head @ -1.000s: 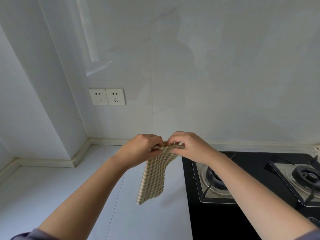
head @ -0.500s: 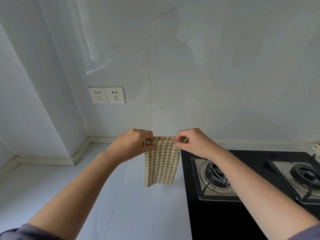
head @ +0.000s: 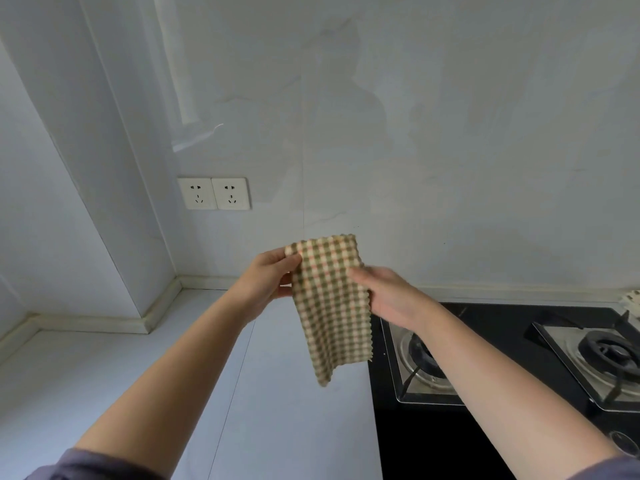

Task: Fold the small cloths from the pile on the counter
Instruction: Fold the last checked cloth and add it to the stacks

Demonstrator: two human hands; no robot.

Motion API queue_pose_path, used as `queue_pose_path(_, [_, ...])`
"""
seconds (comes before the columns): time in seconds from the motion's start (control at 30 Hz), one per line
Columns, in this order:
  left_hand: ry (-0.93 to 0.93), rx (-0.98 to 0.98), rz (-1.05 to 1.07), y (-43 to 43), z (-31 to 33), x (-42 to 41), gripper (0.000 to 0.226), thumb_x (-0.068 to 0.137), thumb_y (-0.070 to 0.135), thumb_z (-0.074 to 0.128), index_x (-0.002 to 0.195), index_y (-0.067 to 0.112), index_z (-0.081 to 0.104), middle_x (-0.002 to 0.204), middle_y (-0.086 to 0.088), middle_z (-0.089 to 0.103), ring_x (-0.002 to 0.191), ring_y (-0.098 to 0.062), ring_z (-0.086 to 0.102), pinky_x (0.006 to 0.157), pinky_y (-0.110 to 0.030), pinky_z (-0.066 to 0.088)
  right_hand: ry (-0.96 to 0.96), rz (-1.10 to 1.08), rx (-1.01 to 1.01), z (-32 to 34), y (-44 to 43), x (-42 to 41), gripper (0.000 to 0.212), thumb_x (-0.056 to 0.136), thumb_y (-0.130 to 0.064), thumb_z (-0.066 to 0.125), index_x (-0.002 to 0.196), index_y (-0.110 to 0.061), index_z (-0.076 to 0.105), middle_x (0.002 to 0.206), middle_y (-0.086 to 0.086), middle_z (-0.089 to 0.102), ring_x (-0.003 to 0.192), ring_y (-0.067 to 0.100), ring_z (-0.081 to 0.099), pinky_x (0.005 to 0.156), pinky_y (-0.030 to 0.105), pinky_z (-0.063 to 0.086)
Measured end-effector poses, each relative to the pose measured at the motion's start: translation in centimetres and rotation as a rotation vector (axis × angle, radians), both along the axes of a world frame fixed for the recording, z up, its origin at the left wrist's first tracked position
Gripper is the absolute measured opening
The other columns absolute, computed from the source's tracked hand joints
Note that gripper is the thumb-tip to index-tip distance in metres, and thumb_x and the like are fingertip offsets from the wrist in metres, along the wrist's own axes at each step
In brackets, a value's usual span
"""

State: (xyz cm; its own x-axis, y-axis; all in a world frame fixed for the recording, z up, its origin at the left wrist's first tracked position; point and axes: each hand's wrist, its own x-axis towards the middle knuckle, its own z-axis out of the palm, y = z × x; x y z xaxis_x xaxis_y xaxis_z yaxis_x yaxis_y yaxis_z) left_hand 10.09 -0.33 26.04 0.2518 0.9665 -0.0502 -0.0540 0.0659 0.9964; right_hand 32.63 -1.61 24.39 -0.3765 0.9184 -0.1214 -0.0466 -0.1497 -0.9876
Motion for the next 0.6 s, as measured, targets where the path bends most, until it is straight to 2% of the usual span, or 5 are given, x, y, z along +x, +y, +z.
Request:
queue_pose_path(0.13, [-0.124, -0.162, 0.098, 0.2, -0.4, 0.6, 0.024, 0.100, 0.027, 0.049, 0.096, 0.008, 0.064, 0.073, -0.002, 0.062, 0.056, -0.009, 0.058, 0.057, -0.024, 0.051, 0.027, -0.055, -0.150, -2.6, -0.1, -0.6, 0.028, 0.091, -0.017, 0.064, 0.114, -0.002, 0.065, 0.117, 0.014, 0.069, 0.105, 0.025, 0.067, 0.088, 0.036, 0.055])
queue_pose_path(0.23, [-0.112, -0.321, -0.047, -0.3, -2.8, 0.6, 0.040, 0.095, 0.048, 0.049, 0.097, 0.012, 0.067, 0.083, -0.004, 0.068, 0.075, -0.015, 0.064, 0.074, -0.031, 0.051, 0.125, -0.172, -0.219, -2.9, 0.2, -1.0, 0.021, 0.091, -0.014, 0.065, 0.108, -0.004, 0.067, 0.108, 0.013, 0.072, 0.094, 0.022, 0.071, 0.075, 0.032, 0.057])
queue_pose_path(0.4, [0.031, -0.310, 0.020, -0.8, -5.3, 0.9, 0.014, 0.093, 0.023, 0.061, 0.090, 0.011, 0.068, 0.082, -0.003, 0.069, 0.068, -0.013, 0.065, 0.066, -0.028, 0.054, 0.050, -0.183, -0.303, -3.8, 0.4, -0.6, 0.025, 0.094, -0.013, 0.061, 0.117, -0.002, 0.065, 0.113, 0.015, 0.070, 0.098, 0.025, 0.069, 0.080, 0.036, 0.057])
queue_pose_path(0.5, [0.063, -0.246, 0.156, -1.1, -5.5, 1.2, 0.021, 0.093, 0.024, 0.063, 0.076, 0.012, 0.059, 0.071, 0.001, 0.067, 0.060, -0.010, 0.063, 0.063, -0.027, 0.054, -0.033, -0.142, -0.259, -4.4, 0.1, -0.5, 0.020, 0.095, -0.012, 0.059, 0.113, -0.004, 0.065, 0.104, 0.011, 0.071, 0.089, 0.021, 0.069, 0.076, 0.036, 0.058])
queue_pose_path(0.6, [0.063, -0.171, 0.351, -1.5, -5.4, 1.6, 0.023, 0.086, 0.023, 0.072, 0.084, 0.013, 0.051, 0.084, -0.007, 0.069, 0.070, -0.015, 0.066, 0.072, -0.032, 0.058, -0.088, -0.267, -0.159, -4.6, 0.0, -1.0, 0.027, 0.093, -0.018, 0.065, 0.116, -0.006, 0.059, 0.101, 0.009, 0.071, 0.085, 0.020, 0.069, 0.073, 0.035, 0.056])
